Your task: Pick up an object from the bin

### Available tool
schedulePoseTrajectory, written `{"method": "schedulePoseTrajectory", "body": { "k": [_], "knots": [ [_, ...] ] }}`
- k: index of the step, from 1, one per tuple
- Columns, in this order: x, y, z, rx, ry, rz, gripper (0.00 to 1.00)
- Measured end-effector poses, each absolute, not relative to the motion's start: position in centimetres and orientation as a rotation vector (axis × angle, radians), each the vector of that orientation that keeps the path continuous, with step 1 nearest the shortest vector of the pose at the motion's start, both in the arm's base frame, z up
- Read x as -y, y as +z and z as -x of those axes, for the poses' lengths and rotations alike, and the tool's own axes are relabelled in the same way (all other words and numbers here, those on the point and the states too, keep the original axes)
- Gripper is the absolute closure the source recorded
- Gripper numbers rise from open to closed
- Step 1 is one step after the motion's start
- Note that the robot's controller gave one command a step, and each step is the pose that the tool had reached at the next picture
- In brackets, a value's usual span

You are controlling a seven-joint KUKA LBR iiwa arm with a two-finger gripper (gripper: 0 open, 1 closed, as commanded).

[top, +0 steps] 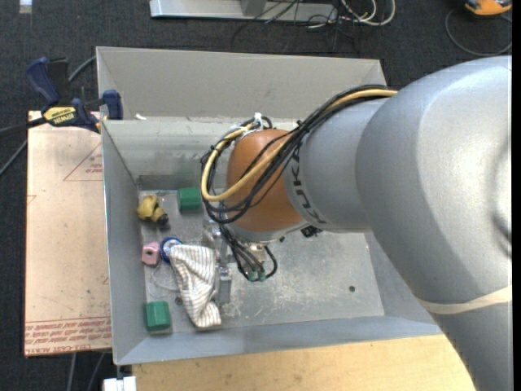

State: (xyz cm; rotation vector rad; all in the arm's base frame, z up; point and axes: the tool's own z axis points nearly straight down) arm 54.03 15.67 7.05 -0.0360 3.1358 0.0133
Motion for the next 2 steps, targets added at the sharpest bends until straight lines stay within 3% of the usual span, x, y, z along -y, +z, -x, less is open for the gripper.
{"method": "schedulePoseTrajectory", "body": {
  "k": [1, 2],
  "knots": [
    [-17.3, 7.1, -54.8, -3.133, 0.008, 0.172, 0.0],
    [-17.8, 7.0, -52.6, -3.129, 0.015, 0.168, 1.0]
  ]
}}
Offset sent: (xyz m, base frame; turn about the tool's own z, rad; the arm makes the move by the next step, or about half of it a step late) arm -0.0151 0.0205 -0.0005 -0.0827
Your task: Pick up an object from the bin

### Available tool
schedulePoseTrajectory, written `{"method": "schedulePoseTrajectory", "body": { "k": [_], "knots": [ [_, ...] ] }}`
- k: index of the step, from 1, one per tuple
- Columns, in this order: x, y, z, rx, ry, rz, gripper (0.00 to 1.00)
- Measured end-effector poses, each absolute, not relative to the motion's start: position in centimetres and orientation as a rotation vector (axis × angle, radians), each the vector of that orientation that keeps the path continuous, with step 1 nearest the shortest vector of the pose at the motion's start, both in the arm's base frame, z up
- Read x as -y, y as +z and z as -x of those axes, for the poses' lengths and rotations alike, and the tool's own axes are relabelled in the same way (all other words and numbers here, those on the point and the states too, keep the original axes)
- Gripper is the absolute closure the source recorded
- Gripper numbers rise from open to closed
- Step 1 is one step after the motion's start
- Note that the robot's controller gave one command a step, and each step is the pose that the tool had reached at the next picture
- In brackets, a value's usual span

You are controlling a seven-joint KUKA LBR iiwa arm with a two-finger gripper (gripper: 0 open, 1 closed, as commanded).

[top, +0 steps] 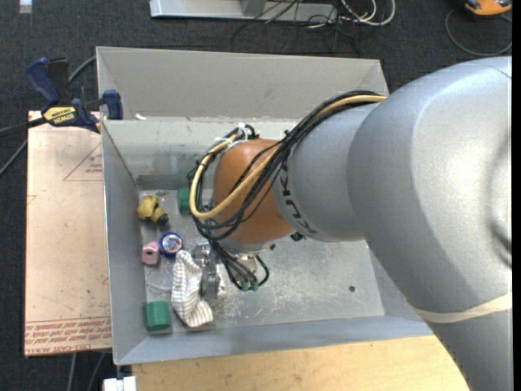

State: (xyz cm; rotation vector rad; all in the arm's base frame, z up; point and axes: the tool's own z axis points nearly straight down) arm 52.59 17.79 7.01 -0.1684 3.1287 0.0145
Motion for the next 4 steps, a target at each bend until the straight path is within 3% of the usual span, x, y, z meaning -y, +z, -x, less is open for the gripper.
{"method": "schedulePoseTrajectory", "body": {
  "k": [1, 2, 3, 4],
  "knots": [
    [-17.8, 7.0, -52.6, -3.129, 0.014, 0.169, 1.0],
    [-17.7, 16.3, -53.3, -3.133, 0.015, 0.144, 1.0],
    [-18.1, 17.3, -53.1, -3.129, 0.016, 0.13, 1.0],
    [-18.3, 27.1, -52.9, -3.131, 0.014, 0.177, 1.0]
  ]
}}
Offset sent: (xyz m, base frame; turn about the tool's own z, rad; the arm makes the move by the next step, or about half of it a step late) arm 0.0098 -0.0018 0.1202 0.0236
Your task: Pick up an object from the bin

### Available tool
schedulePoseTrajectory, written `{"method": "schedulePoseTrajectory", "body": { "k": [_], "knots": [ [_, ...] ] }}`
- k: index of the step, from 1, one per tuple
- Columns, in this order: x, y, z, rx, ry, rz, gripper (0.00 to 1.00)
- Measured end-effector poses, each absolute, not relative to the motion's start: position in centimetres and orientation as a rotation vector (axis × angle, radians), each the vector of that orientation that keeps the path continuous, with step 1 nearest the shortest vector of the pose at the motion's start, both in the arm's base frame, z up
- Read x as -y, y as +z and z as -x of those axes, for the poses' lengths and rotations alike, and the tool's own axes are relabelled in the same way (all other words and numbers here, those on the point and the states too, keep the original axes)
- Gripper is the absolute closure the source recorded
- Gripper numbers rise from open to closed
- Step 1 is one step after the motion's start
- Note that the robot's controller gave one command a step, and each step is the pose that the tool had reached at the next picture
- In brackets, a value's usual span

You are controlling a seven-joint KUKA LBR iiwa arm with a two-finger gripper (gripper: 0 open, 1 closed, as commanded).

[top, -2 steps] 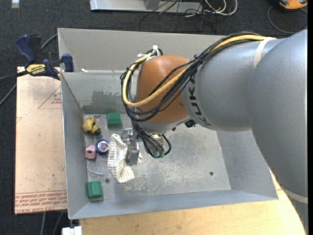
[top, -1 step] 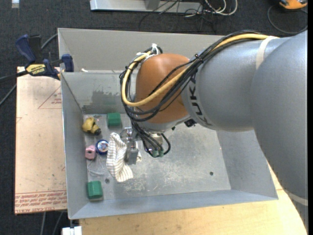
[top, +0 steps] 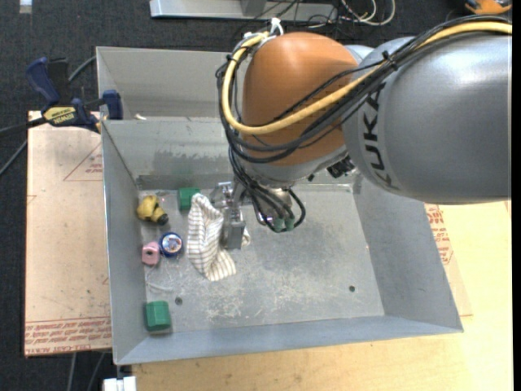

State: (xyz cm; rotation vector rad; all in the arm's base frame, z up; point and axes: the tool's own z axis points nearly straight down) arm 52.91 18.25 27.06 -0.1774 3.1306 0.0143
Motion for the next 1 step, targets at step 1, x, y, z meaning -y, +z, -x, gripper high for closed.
{"method": "schedulePoseTrajectory", "body": {
  "k": [1],
  "knots": [
    [-16.9, 39.49, -54.25, -3.128, 0.018, -0.036, 1.0]
  ]
}}
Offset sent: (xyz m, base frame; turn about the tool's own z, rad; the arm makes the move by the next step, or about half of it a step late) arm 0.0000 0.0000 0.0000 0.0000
